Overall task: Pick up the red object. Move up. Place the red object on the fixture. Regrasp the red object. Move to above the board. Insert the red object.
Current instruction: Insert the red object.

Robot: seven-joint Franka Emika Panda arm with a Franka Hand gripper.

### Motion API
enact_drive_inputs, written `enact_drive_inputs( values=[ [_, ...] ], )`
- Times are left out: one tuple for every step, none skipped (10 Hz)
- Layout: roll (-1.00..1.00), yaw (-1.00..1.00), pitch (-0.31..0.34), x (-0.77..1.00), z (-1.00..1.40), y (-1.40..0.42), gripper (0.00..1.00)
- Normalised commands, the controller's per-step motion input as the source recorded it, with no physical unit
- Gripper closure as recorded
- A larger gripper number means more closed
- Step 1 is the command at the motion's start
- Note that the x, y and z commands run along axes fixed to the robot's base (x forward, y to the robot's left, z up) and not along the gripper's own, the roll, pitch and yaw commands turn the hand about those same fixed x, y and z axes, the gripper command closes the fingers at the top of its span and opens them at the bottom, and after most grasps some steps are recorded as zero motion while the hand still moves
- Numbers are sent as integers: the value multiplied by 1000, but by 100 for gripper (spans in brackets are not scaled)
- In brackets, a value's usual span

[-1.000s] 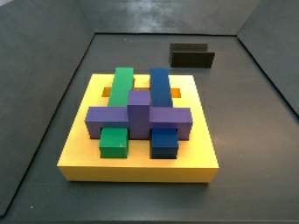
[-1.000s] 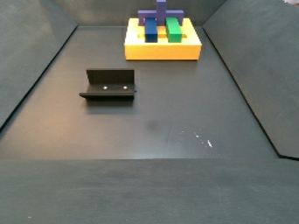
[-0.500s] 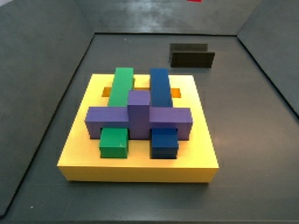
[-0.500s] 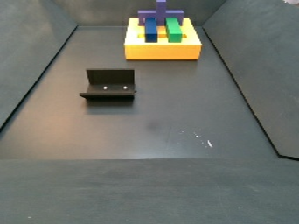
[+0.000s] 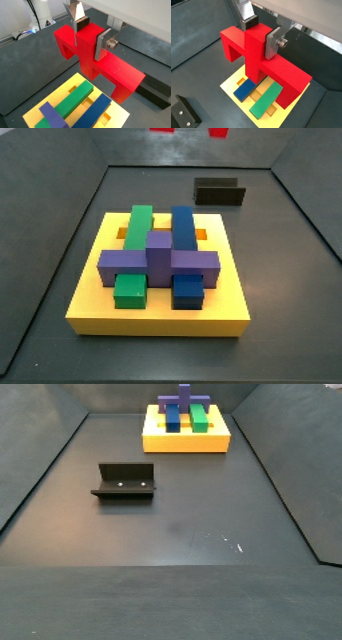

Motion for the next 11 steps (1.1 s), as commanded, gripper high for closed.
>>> enact_drive_inputs(
  values=[
    [0,0,-74,0,-1000,291,100],
    [-16,31,-10,171,-974,386,100],
    [-90,14,-19,166,-749,146,100],
    [-254,0,-136,69,-600,46,100],
    [-346,0,-210,0,-346,0,100],
    [-419,0,-230,0,-200,0,100],
    [-439,0,-219,-106,-149,-9,100],
    [-434,0,-251,-40,-109,-6,100],
    [-319,0,-261,0,-317,0,100],
    [-154,103,-229,-246,-531,-17,100],
    [161,117,-107,-306,-449,-146,100]
  ],
)
